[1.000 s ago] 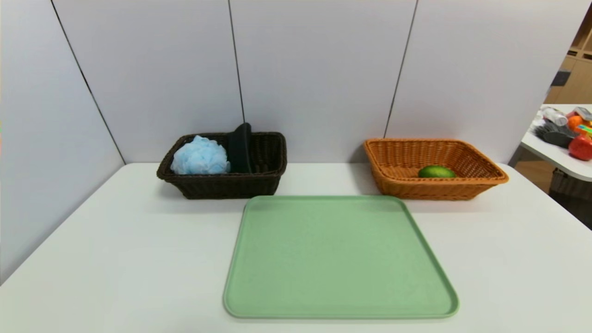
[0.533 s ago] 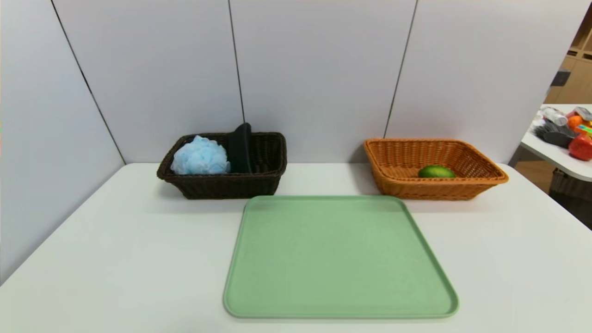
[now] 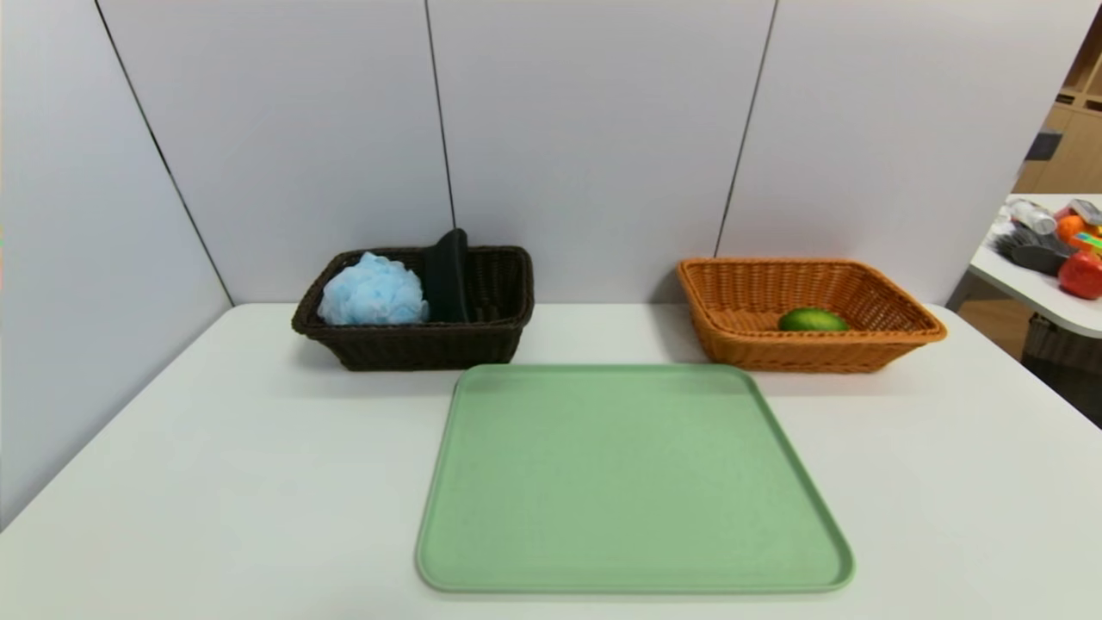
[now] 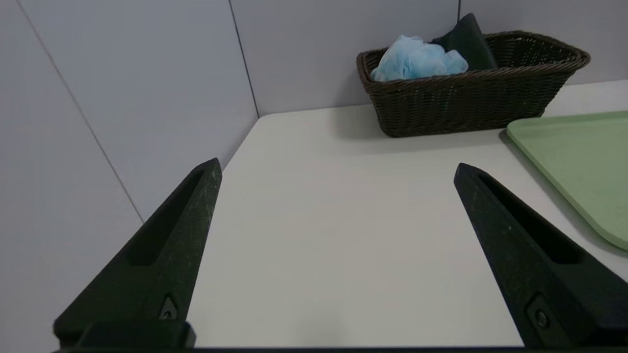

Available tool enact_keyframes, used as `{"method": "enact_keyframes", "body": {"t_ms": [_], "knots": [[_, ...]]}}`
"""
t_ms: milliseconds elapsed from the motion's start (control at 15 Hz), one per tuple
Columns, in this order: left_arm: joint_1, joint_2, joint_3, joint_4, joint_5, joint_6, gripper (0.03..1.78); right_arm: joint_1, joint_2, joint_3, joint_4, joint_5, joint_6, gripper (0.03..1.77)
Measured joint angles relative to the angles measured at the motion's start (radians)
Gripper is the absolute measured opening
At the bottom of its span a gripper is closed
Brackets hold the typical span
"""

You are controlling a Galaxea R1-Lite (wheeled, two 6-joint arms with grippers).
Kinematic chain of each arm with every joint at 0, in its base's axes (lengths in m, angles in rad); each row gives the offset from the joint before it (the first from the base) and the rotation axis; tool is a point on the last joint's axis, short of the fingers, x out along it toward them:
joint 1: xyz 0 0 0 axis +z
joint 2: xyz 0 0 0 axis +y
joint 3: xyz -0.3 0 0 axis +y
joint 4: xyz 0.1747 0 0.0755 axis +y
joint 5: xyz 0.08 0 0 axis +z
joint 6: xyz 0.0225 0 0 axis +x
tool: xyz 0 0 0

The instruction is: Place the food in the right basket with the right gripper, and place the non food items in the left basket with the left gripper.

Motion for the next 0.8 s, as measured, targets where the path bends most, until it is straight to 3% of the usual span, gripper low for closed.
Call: {"method": "enact_keyframes", "body": {"t_ms": [67,200,467,800], "knots": [[0.0,0.0,0.049,-0.075,-0.024,0.02,1.69,0.0,0.0,0.009,0.029,0.016,0.001,1.7],[0.0,0.0,0.089,-0.111,-0.049,0.027,1.69,0.0,0.0,0.015,0.113,0.023,0.0,1.7],[0.0,0.0,0.101,-0.007,-0.08,0.009,1.69,0.0,0.0,0.017,0.261,0.03,0.002,1.7],[0.0,0.0,0.102,0.132,-0.134,-0.002,1.69,0.0,0.0,0.017,0.284,0.035,0.01,1.7]]}}
